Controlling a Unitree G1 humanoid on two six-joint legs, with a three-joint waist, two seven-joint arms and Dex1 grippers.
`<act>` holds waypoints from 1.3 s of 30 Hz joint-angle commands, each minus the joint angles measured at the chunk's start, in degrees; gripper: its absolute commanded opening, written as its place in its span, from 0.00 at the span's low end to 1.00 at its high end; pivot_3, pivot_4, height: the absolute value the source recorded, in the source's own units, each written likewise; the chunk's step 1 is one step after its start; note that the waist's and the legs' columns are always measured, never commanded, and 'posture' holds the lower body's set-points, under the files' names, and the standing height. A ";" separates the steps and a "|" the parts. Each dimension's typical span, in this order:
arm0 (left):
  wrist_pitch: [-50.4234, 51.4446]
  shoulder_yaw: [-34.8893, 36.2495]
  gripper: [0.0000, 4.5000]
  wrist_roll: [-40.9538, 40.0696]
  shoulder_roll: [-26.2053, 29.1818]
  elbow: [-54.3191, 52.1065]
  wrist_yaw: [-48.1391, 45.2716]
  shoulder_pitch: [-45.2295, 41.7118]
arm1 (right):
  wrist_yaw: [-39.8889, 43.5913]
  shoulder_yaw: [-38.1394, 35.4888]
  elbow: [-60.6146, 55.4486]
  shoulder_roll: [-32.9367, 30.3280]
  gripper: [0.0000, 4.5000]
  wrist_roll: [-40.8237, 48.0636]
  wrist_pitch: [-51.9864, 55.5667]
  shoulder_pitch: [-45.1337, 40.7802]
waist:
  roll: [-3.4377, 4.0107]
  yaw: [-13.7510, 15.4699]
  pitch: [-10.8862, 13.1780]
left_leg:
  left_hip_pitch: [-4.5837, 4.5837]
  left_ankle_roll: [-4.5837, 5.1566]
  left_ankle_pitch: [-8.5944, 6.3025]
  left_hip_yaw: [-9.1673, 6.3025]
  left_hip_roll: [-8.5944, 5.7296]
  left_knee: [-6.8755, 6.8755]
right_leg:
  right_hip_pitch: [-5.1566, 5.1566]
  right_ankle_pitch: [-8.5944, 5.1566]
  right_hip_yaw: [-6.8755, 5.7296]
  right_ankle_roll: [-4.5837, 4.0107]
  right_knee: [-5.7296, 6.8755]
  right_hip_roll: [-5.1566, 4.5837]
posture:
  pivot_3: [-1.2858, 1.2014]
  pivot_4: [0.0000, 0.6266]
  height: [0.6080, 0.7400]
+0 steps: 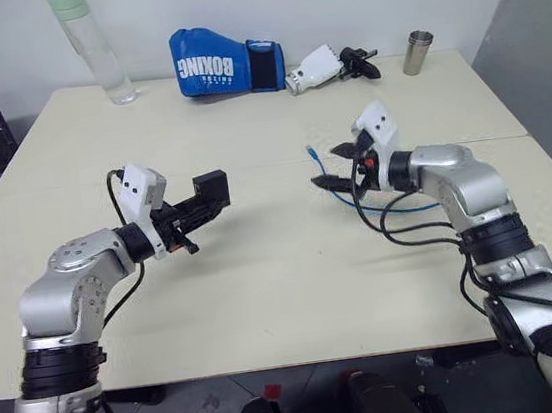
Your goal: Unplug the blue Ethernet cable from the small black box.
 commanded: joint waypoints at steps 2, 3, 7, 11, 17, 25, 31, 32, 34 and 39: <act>-9.64 1.85 0.18 5.47 -2.79 4.84 6.02 0.96 | 1.33 2.16 -5.56 0.67 1.00 0.77 -0.23 0.21 | -0.02 0.08 -0.01 | 0.03 0.00 0.00 0.01 -0.03 0.02 | 0.00 0.00 0.00 0.00 0.06 0.00 | 0.52 0.24 1.00; -11.35 2.01 0.18 5.82 -3.72 6.23 6.53 1.06 | 0.84 2.46 -5.11 1.43 1.00 0.65 -0.15 -0.11 | -0.02 0.19 -0.02 | 0.02 0.00 0.00 -0.01 -0.04 0.04 | 0.01 0.00 -0.02 0.00 0.06 0.00 | 0.52 0.24 1.00; -20.38 2.16 0.18 7.06 -7.49 14.43 6.65 0.38 | -3.04 3.65 0.12 5.51 1.00 -2.14 -2.49 -2.49 | -0.04 0.38 -0.02 | 0.04 -0.01 0.00 0.01 -0.07 0.06 | 0.05 0.00 -0.03 0.00 0.06 -0.02 | 0.52 0.24 1.00; -24.38 2.07 0.18 8.03 -8.80 20.23 6.17 -1.37 | -4.49 3.63 2.32 7.12 1.00 -3.27 -2.68 -3.41 | -0.05 0.52 -0.03 | 0.03 -0.01 0.01 0.01 -0.06 0.07 | 0.04 0.01 -0.05 0.00 0.04 -0.02 | 0.52 0.24 1.00; -27.91 1.55 0.18 8.60 -9.88 27.37 4.10 -2.65 | -3.94 4.23 2.69 7.74 1.00 -3.38 -1.88 -3.95 | -0.05 1.06 -0.03 | 0.02 -0.01 0.01 0.02 -0.07 0.06 | 0.04 0.01 -0.05 0.00 0.04 -0.02 | 0.52 0.24 1.00; -27.31 2.07 0.45 8.03 -10.04 29.90 1.75 -2.70 | -3.40 4.29 2.01 7.82 1.00 -3.11 -1.10 -3.86 | -0.05 1.11 -0.04 | 0.03 -0.01 0.00 0.00 -0.06 0.05 | 0.04 0.01 -0.06 0.00 0.05 0.00 | 0.52 0.24 1.00; -26.06 2.35 0.72 7.82 -9.75 26.23 1.55 -0.38 | -2.72 4.36 1.72 7.42 1.00 -2.99 -0.23 -4.05 | -0.05 1.09 -0.04 | 0.03 -0.01 0.00 0.00 -0.06 0.05 | 0.05 0.01 -0.06 0.00 0.06 0.00 | 0.52 0.24 1.00; -25.66 2.30 0.77 7.75 -9.70 24.93 1.49 0.38 | -2.61 4.31 1.69 7.34 1.00 -2.95 -0.08 -4.11 | -0.05 1.06 -0.04 | 0.03 -0.01 0.00 0.01 -0.06 0.05 | 0.05 0.01 -0.06 0.00 0.05 -0.01 | 0.52 0.24 1.00; -24.84 2.51 0.86 7.40 -9.77 22.62 1.79 1.69 | -2.52 4.22 1.71 7.32 1.00 -2.94 0.06 -4.21 | -0.05 1.04 -0.04 | 0.04 -0.01 0.00 0.03 -0.04 0.04 | 0.04 0.01 -0.05 0.00 0.05 -0.01 | 0.52 0.24 1.00; -23.16 3.55 0.86 6.87 -9.45 18.53 2.86 4.77 | -2.29 4.17 2.01 7.61 1.00 -2.94 0.01 -4.53 | -0.05 1.02 -0.04 | 0.04 -0.01 0.00 0.01 -0.04 0.04 | 0.04 0.01 -0.06 0.00 0.06 0.00 | 0.52 0.24 1.00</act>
